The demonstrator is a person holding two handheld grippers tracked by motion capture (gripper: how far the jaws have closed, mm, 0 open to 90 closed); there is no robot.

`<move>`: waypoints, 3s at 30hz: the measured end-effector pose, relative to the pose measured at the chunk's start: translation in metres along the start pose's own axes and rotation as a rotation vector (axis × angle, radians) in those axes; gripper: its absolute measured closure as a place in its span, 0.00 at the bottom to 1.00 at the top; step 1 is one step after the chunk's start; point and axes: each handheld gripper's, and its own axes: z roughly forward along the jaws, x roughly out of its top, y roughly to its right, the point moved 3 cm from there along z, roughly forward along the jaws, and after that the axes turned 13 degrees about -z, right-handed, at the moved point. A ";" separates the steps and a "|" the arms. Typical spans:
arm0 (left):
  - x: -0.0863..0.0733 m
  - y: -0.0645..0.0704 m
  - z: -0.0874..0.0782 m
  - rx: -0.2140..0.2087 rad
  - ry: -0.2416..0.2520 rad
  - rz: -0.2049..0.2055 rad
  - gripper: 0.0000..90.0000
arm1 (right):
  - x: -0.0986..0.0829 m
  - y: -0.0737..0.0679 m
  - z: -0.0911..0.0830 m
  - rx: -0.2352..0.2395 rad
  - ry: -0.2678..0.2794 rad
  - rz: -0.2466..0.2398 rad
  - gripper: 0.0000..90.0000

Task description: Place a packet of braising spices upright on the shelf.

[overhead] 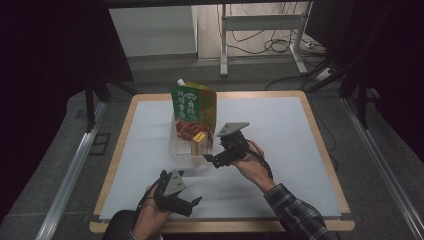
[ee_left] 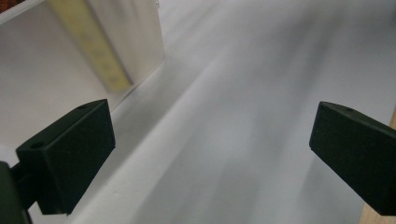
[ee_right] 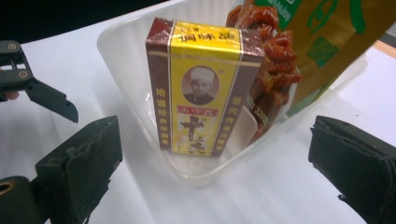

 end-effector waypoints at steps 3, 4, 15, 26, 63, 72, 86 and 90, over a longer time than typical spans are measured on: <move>0.000 0.000 0.000 0.000 0.000 0.000 0.00 | -0.003 0.001 -0.003 -0.003 -0.006 0.002 0.03; 0.000 0.000 0.000 -0.001 0.001 0.000 0.00 | -0.004 0.001 -0.004 -0.006 -0.008 0.003 0.02; 0.000 0.000 0.001 -0.001 -0.001 0.003 0.00 | -0.011 0.005 -0.020 -0.006 -0.018 0.018 0.00; 0.000 0.001 0.002 0.001 -0.009 0.007 0.00 | -0.018 0.006 -0.034 -0.010 -0.002 0.039 0.00; 0.000 0.001 0.002 0.000 -0.003 -0.003 0.00 | -0.062 0.007 -0.070 -0.058 -0.045 0.044 0.00; 0.000 0.000 0.001 -0.001 0.007 -0.012 0.00 | -0.073 0.006 -0.086 -0.074 -0.047 0.066 0.00; 0.000 -0.001 0.001 -0.001 0.006 -0.015 0.00 | -0.095 0.005 -0.111 -0.117 -0.056 0.083 0.00; 0.000 -0.001 0.001 -0.002 0.002 -0.016 0.00 | -0.104 0.004 -0.120 -0.131 -0.055 0.093 0.00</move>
